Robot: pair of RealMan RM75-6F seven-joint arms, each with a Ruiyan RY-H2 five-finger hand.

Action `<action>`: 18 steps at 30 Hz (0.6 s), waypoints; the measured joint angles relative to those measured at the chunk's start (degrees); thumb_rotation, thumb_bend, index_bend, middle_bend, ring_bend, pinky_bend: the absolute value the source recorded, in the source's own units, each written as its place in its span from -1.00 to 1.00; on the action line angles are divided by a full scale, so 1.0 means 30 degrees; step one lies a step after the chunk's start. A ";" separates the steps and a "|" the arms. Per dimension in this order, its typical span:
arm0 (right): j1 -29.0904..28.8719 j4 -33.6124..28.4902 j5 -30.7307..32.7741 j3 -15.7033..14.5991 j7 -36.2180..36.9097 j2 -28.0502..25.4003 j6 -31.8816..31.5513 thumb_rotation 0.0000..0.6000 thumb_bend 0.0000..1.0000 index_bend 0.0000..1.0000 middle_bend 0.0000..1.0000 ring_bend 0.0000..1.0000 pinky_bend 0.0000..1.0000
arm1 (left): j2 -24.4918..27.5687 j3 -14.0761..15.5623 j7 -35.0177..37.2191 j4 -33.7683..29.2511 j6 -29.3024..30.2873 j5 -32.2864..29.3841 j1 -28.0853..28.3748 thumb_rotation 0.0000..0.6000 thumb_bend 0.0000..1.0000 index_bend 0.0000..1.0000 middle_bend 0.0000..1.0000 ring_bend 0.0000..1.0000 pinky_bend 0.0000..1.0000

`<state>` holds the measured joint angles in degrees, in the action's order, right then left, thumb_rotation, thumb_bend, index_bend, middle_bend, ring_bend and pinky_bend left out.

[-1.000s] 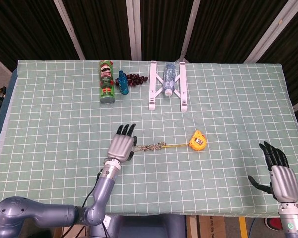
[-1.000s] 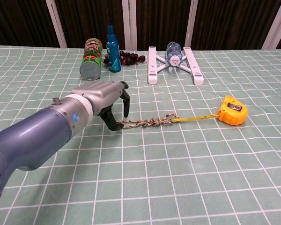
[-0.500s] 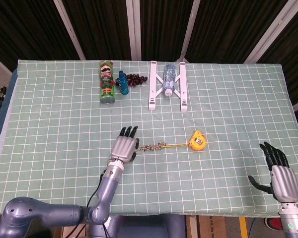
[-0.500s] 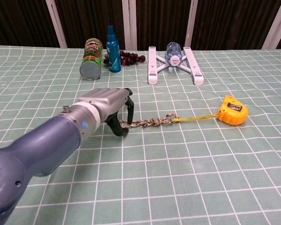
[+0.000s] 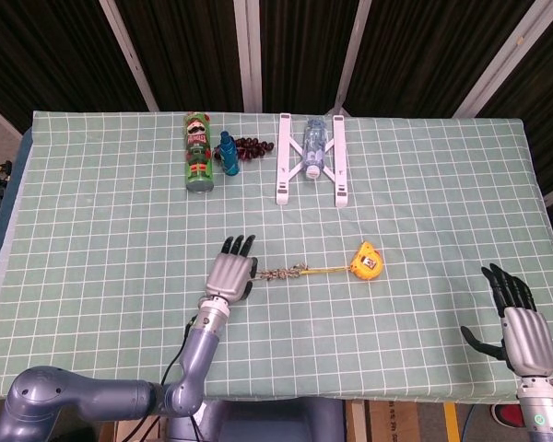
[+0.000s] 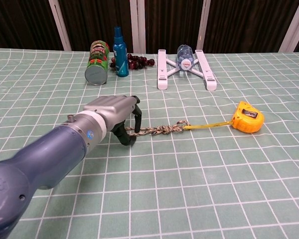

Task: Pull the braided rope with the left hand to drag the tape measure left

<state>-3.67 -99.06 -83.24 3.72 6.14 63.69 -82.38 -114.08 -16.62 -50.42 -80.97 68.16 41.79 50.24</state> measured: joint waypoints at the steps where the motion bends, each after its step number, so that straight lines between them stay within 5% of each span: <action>1: 0.0000 -0.0008 0.0001 -0.0003 0.0000 -0.0003 0.0005 1.00 -0.46 -1.00 -1.00 -1.00 -1.00 | -0.0013 0.0035 0.0080 0.0003 0.0007 0.0079 -0.0012 1.00 -0.01 0.05 -0.95 -1.00 -1.00; 18: 0.0022 -0.0084 -0.0008 -0.0027 0.0012 -0.0048 0.0007 1.00 -0.46 -1.00 -1.00 -1.00 -1.00 | -0.0090 0.0314 0.0456 0.0045 0.0174 0.0604 -0.0165 1.00 0.12 0.08 -0.91 -1.00 -1.00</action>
<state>-3.61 -99.32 -83.26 3.64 6.18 63.54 -82.36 -114.35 -15.68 -49.05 -80.84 68.68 43.60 49.74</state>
